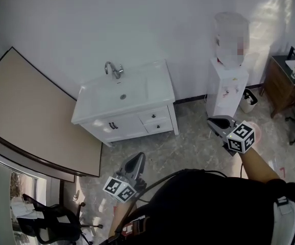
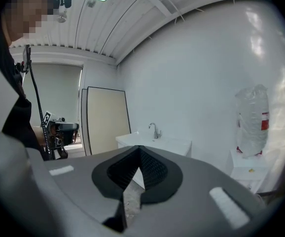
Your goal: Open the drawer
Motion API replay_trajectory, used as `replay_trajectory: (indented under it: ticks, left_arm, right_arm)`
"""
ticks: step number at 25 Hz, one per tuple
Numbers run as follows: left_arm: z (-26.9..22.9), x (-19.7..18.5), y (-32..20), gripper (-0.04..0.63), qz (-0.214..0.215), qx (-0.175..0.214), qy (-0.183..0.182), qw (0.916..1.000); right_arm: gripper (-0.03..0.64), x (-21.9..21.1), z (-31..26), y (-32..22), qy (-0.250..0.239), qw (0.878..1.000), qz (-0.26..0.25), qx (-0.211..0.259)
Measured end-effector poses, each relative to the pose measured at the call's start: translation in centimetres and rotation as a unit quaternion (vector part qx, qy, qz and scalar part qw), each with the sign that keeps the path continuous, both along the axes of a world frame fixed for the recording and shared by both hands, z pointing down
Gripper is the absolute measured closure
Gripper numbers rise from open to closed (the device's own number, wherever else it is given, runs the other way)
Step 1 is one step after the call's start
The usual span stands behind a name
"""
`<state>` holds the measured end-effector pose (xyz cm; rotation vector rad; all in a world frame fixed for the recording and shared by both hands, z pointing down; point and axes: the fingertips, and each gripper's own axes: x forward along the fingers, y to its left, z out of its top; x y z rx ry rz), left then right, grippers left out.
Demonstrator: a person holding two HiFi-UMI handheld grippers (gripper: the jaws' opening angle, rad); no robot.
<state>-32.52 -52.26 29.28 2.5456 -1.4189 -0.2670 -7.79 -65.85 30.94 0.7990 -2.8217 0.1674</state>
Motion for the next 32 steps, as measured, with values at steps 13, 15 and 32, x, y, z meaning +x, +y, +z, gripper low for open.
replay_trajectory:
  ticks: [13, 15, 32]
  left_arm:
    - [-0.5, -14.4, -7.6, 0.604, 0.052, 0.007, -0.007, 0.9986]
    - [-0.2, -15.5, -8.7, 0.604, 0.057, 0.006, -0.006, 0.9984]
    - [0.3, -9.1, -24.1, 0.604, 0.031, 0.0, -0.008, 0.9995]
  right_arm:
    - [0.618, -13.2, -1.1, -4.9, -0.005, 0.999, 0.051, 0.011]
    - [0.618, -14.3, -0.7, -5.6, -0.002, 0.998, 0.054, 0.009]
    - [0.618, -8.7, 0.2, -22.7, -0.007, 1.0, 0.026, -0.001]
